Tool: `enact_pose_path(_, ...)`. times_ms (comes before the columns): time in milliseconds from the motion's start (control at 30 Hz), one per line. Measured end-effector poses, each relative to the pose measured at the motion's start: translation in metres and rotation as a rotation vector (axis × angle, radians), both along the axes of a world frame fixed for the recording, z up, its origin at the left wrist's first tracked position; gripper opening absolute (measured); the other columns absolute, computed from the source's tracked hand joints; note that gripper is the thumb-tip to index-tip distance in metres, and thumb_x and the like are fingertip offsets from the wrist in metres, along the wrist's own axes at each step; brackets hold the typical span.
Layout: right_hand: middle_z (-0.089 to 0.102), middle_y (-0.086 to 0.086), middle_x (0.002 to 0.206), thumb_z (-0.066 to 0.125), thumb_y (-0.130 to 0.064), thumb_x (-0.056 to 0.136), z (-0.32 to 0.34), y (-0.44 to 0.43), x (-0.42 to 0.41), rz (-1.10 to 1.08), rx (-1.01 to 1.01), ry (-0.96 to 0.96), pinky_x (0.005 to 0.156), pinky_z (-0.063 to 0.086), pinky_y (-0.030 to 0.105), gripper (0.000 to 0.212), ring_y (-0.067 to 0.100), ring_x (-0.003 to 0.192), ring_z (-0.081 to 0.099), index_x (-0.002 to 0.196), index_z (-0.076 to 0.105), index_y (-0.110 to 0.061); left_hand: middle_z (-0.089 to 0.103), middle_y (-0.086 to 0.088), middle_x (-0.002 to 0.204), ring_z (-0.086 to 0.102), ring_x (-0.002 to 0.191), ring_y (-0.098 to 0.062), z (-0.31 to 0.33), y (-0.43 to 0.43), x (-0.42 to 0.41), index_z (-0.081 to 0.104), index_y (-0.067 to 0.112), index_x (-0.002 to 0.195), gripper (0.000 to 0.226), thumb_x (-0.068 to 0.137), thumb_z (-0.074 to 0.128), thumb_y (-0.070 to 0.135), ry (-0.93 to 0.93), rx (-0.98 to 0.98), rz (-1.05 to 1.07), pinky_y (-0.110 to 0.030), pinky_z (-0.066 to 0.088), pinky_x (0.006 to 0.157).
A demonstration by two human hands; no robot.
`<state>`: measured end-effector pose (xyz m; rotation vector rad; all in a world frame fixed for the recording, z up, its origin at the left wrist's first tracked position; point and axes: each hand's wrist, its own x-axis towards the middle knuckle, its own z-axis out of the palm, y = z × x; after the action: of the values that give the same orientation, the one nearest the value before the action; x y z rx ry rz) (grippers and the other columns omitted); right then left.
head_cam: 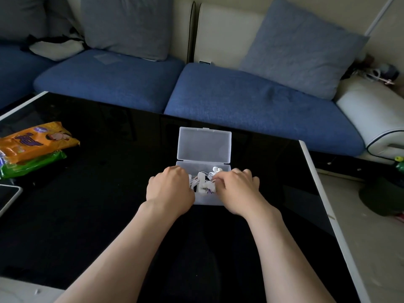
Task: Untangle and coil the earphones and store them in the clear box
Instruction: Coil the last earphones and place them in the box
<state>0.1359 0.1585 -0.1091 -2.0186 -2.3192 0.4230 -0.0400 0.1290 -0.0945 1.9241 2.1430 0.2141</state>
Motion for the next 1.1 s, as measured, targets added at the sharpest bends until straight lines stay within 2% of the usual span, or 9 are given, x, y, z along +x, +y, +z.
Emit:
enact_pose_path(100,0.059,0.007,0.133,0.042,-0.034,0.114,-0.005,0.002,0.005,0.022,0.025,0.05,0.095,0.036,0.044,0.035,0.034,0.121,0.05,0.142,0.061,-0.04,0.054,-0.005,0.098,0.05,0.077,-0.027,-0.003,0.002,0.0,0.04,0.014,0.082,0.021,0.091,0.059,0.009,-0.046,0.05,-0.025,-0.036,0.037,0.07)
enact_pose_path(267,0.071,0.003,0.115,0.046,-0.017,0.111,-0.014,0.001,0.01,0.004,0.131,0.084,0.081,0.034,0.043,0.032,0.031,0.107,0.058,0.139,0.048,-0.032,0.052,-0.006,0.117,0.059,0.102,-0.032,-0.005,0.004,0.002,0.054,0.012,0.109,0.018,0.094,0.063,0.017,-0.072,0.037,-0.066,-0.041,0.048,0.081)
enact_pose_path(400,0.07,0.0,0.111,0.055,-0.029,0.109,-0.01,0.003,0.013,0.002,0.213,0.073,0.084,0.037,0.041,0.017,0.029,0.107,0.059,0.121,0.068,-0.029,0.045,-0.009,0.129,0.058,0.109,-0.036,-0.004,0.004,0.003,0.056,0.011,0.121,0.038,0.093,0.073,0.031,-0.088,0.012,-0.081,-0.049,0.055,0.091)
enact_pose_path(533,0.055,0.005,0.109,0.065,-0.028,0.104,-0.008,0.003,0.011,-0.053,0.245,0.095,0.081,0.042,0.039,0.015,0.032,0.105,0.055,0.109,0.079,-0.025,0.043,-0.014,0.133,0.058,0.109,-0.038,-0.007,0.007,0.001,0.051,0.007,0.131,0.054,0.092,0.078,0.032,-0.122,0.002,-0.084,-0.04,0.05,0.094)
enact_pose_path(733,0.042,0.004,0.098,0.049,-0.02,0.109,-0.018,0.0,0.011,-0.065,0.128,0.079,0.076,0.046,0.039,0.03,0.033,0.096,0.054,0.081,0.061,-0.02,0.048,-0.017,0.13,0.057,0.115,-0.035,-0.01,0.006,0.001,0.049,0.003,0.126,0.052,0.094,0.078,0.032,-0.175,-0.005,-0.06,-0.031,0.042,0.09)
enact_pose_path(833,0.046,0.002,0.078,0.061,-0.013,0.1,-0.024,0.002,0.013,-0.092,0.205,0.196,0.062,0.041,0.036,0.034,0.028,0.073,0.052,0.067,0.058,-0.013,0.051,-0.017,0.13,0.057,0.117,-0.035,-0.013,0.008,0.002,0.05,0.002,0.127,0.051,0.094,0.077,0.031,-0.189,-0.012,-0.053,-0.033,0.044,0.094)
enact_pose_path(933,0.064,-0.001,0.065,0.079,-0.014,0.087,-0.023,0.003,0.015,-0.247,0.276,0.441,0.062,0.052,0.036,0.006,0.024,0.065,0.063,0.081,0.079,-0.016,0.054,-0.018,0.129,0.057,0.118,-0.035,-0.015,0.01,0.003,0.05,0.002,0.125,0.049,0.094,0.077,0.03,-0.201,-0.016,-0.049,-0.032,0.042,0.09)
enact_pose_path(1000,0.071,-0.009,0.071,0.085,-0.017,0.083,-0.021,0.002,0.013,-0.34,0.273,0.495,0.066,0.055,0.03,0.008,0.015,0.071,0.069,0.087,0.083,-0.024,0.056,-0.018,0.127,0.057,0.116,-0.035,-0.017,0.01,0.004,0.051,0.003,0.123,0.047,0.094,0.077,0.03,-0.204,-0.019,-0.045,-0.031,0.04,0.088)
enact_pose_path(1100,0.074,-0.01,0.081,0.088,-0.02,0.082,-0.026,0.003,0.014,-0.445,0.215,0.54,0.059,0.046,0.018,0.009,0.005,0.07,0.065,0.082,0.08,-0.024,0.056,-0.016,0.126,0.057,0.115,-0.034,-0.018,0.011,0.005,0.051,0.003,0.121,0.046,0.094,0.078,0.029,-0.217,-0.022,-0.037,-0.03,0.037,0.084)
